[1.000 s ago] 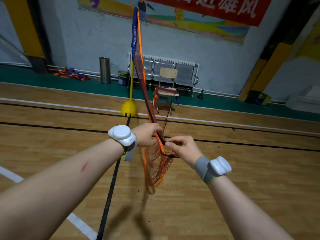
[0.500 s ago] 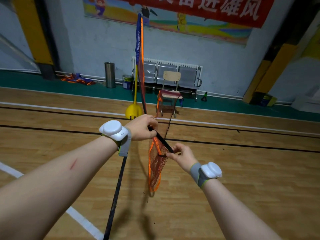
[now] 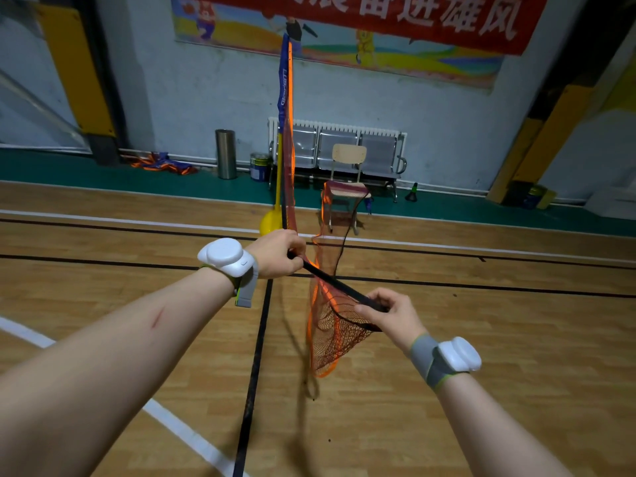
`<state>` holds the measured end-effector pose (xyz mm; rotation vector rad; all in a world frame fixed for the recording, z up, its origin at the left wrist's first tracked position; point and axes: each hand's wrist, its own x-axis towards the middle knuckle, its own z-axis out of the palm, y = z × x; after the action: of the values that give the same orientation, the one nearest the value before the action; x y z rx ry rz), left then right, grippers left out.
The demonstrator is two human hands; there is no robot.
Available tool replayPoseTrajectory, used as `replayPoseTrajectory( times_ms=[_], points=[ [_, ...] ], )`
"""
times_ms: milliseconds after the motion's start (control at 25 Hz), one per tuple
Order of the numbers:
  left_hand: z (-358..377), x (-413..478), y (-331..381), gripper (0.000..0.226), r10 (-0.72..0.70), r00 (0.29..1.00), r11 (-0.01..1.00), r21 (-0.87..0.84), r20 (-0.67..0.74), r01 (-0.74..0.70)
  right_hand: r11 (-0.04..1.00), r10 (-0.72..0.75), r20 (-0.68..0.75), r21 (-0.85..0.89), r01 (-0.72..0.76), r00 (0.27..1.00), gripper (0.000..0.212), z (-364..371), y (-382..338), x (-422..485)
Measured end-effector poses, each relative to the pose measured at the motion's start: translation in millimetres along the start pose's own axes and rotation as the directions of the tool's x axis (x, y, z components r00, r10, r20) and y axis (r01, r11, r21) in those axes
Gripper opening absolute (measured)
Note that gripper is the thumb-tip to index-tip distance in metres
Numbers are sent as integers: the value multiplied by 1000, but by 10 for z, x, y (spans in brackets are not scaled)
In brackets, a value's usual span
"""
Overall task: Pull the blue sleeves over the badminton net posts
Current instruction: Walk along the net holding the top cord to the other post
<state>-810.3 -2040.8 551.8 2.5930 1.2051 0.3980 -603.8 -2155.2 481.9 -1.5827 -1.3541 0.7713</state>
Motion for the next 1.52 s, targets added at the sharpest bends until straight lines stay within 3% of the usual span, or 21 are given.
replayPoseTrajectory(
  times_ms=[160, 320, 560, 720, 1040, 1200, 1360, 1520],
  points=[
    [16, -27, -38, 17, 14, 1000, 1000, 12, 12, -14, 993, -84, -95, 77, 92, 992, 16, 78, -279, -198],
    [51, -147, 73, 26, 82, 993, 997, -6, 79, -82, 993, -110, -133, 37, 116, 985, 17, 193, -420, -379],
    [224, -405, 334, 45, 293, 953, 956, -52, 77, -289, 998, -67, -160, 7, 68, 985, 17, 273, -433, -611],
    [238, -538, 397, 40, 334, 936, 941, 10, 109, -337, 999, -39, -150, -12, 38, 988, 10, 357, -449, -740],
    [106, -641, 303, 29, 257, 952, 959, 80, 167, -273, 998, -32, -70, -62, 28, 997, 14, 441, -502, -752],
    [121, -627, 345, 30, 202, 954, 979, -5, 224, -206, 997, -56, -29, -52, 55, 998, 15, 398, -520, -673],
    [18, -586, 484, 8, 124, 976, 991, -63, 182, -114, 996, -54, 4, -65, 54, 999, 4, 287, -474, -594],
    [-96, -559, 521, 25, 83, 991, 990, -126, 107, -69, 996, -42, 37, -73, 44, 998, 23, 279, -340, -453]
  ],
)
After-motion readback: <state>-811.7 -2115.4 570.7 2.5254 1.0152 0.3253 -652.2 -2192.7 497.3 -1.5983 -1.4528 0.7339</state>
